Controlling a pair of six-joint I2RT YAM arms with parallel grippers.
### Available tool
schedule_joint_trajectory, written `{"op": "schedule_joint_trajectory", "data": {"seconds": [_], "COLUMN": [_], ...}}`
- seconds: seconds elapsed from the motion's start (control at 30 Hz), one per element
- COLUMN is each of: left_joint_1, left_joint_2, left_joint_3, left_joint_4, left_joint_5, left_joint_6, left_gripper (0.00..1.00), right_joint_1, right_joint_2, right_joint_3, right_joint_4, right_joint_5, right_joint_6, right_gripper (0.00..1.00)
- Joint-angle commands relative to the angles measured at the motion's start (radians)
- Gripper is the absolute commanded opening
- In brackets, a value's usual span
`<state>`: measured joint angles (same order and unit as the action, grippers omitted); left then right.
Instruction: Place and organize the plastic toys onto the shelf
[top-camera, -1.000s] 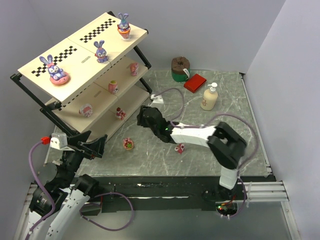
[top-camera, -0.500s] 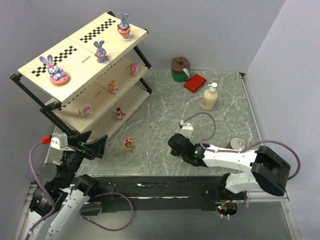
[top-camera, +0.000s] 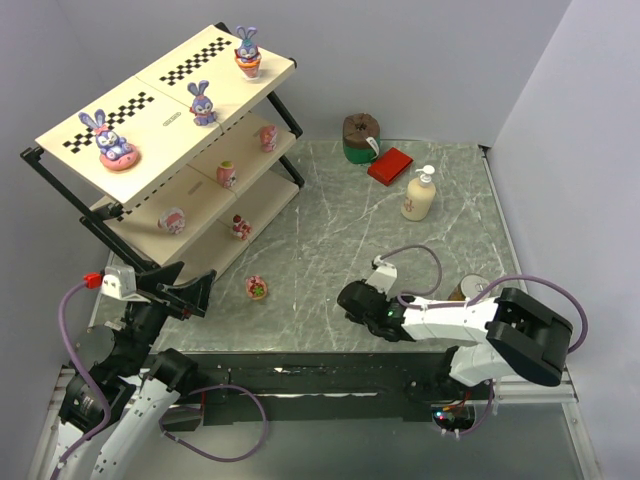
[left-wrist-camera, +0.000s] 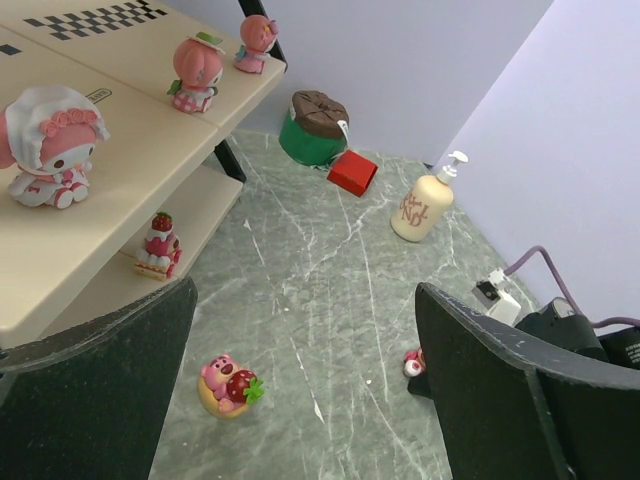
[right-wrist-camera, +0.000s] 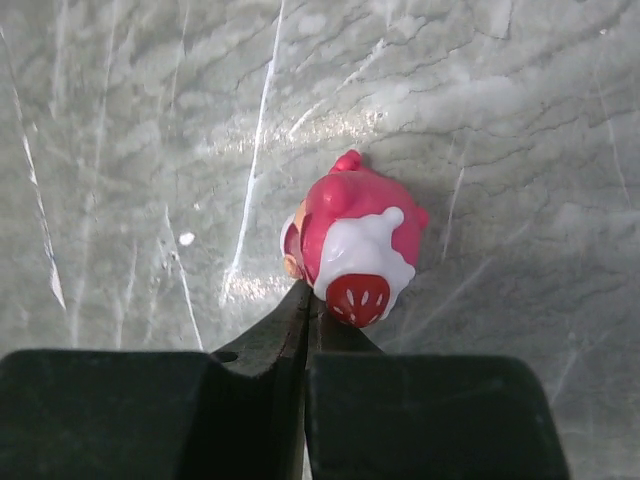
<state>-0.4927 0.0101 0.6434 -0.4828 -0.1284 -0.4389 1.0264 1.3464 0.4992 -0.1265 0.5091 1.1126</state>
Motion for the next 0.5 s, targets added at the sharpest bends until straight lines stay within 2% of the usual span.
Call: {"op": "schedule_joint_trajectory", "data": {"seconds": [0.0,0.47], "left_joint_1": [0.0,0.0], "left_joint_2": [-0.094,-0.108], "left_joint_3": [-0.002,-0.002], "left_joint_4": [0.033,0.033], "left_joint_5": [0.013,0.013], "left_joint_6": [0.006,0.006], "left_gripper": [0.96,0.96], "right_joint_1": [0.006,0.004], "right_joint_2": [0.002,-0.136], "right_joint_3": [-0.057,-0.134], "right_joint_4": [-0.061,-0.306], "right_joint_5": [0.08,0.19], "right_joint_6": [0.15,0.412], "right_gripper": [0.0,0.0]}}
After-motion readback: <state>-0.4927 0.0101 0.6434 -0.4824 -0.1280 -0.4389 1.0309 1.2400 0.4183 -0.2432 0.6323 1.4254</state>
